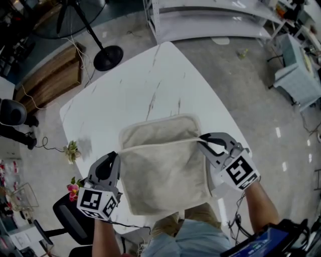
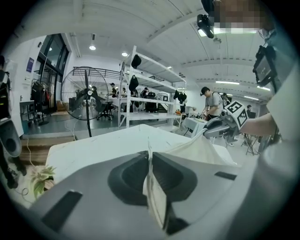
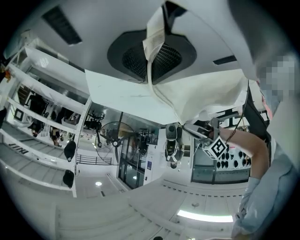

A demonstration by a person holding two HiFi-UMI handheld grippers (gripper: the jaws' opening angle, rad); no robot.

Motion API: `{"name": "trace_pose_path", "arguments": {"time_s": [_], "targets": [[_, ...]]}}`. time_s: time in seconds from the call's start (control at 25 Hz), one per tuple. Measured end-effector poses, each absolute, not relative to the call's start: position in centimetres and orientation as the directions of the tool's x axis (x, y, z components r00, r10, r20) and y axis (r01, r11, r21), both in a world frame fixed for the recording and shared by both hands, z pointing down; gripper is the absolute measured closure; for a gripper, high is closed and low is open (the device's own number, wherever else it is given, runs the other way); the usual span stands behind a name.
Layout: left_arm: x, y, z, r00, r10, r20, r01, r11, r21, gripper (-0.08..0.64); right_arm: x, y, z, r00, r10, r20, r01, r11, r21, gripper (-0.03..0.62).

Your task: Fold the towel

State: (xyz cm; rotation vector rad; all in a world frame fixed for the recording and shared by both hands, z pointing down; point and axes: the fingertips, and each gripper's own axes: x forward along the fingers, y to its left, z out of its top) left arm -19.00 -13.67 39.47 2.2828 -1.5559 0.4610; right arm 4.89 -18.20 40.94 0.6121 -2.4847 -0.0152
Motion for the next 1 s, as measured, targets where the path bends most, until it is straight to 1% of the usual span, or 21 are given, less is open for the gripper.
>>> {"name": "trace_pose_path", "arguments": {"time_s": [0.24, 0.48, 0.64, 1.0], "targets": [[-18.4, -12.8, 35.2, 0.368, -0.847, 0.383, -0.927, -0.366, 0.080, 0.529, 6.3, -17.5, 36.1, -0.712, -0.515, 0.478, -0.492, 0.851, 0.183, 0.558], [-18.2, -13.8, 33.8, 0.360, -0.859, 0.365, -0.929, -0.367, 0.052, 0.529, 6.7, -18.6, 34.2, -0.687, -0.550, 0.475, -0.511, 0.830, 0.223, 0.557], [-18.7, -15.6, 36.2, 0.341, -0.852, 0.396, -0.936, -0.348, 0.057, 0.529, 6.4, -20.4, 36.0, -0.675, -0.533, 0.511, -0.506, 0.838, 0.205, 0.557], [-20.4, -20.7, 43.4, 0.279, -0.809, 0.518, -0.955, -0.288, 0.066, 0.529, 4.8, -25.6, 42.6, -0.665, -0.470, 0.580, -0.486, 0.862, 0.141, 0.551]]}}
